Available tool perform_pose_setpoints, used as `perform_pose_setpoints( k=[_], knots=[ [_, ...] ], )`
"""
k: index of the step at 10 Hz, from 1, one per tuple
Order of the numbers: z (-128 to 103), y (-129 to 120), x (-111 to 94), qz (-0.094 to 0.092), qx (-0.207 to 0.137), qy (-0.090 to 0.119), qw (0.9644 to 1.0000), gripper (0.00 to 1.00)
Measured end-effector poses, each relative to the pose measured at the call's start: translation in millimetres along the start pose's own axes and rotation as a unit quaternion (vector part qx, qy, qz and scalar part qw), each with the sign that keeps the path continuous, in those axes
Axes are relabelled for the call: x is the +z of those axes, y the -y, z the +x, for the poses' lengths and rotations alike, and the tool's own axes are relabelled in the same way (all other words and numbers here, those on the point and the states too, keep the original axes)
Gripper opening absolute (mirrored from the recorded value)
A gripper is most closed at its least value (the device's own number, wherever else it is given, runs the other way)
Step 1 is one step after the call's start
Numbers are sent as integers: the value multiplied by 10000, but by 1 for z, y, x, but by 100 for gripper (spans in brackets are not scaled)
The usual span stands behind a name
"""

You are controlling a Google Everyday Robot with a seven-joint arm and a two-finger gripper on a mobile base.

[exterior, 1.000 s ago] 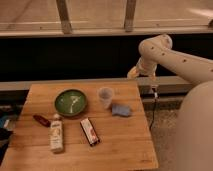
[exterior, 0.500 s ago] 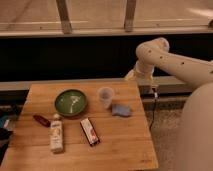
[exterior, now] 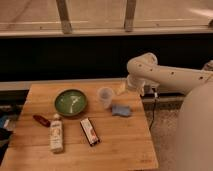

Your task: Place the white sponge in the ceramic cup

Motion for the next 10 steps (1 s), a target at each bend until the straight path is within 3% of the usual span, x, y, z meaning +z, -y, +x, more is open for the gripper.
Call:
perform_pose_setpoints(
  k=[5, 7, 10],
  knots=[
    [-2, 1, 4, 85, 23, -76, 9999, 80],
    [-2, 2, 25, 178, 112, -265, 9994, 80],
    [2, 12, 40, 281, 262, -457, 9982, 80]
  ],
)
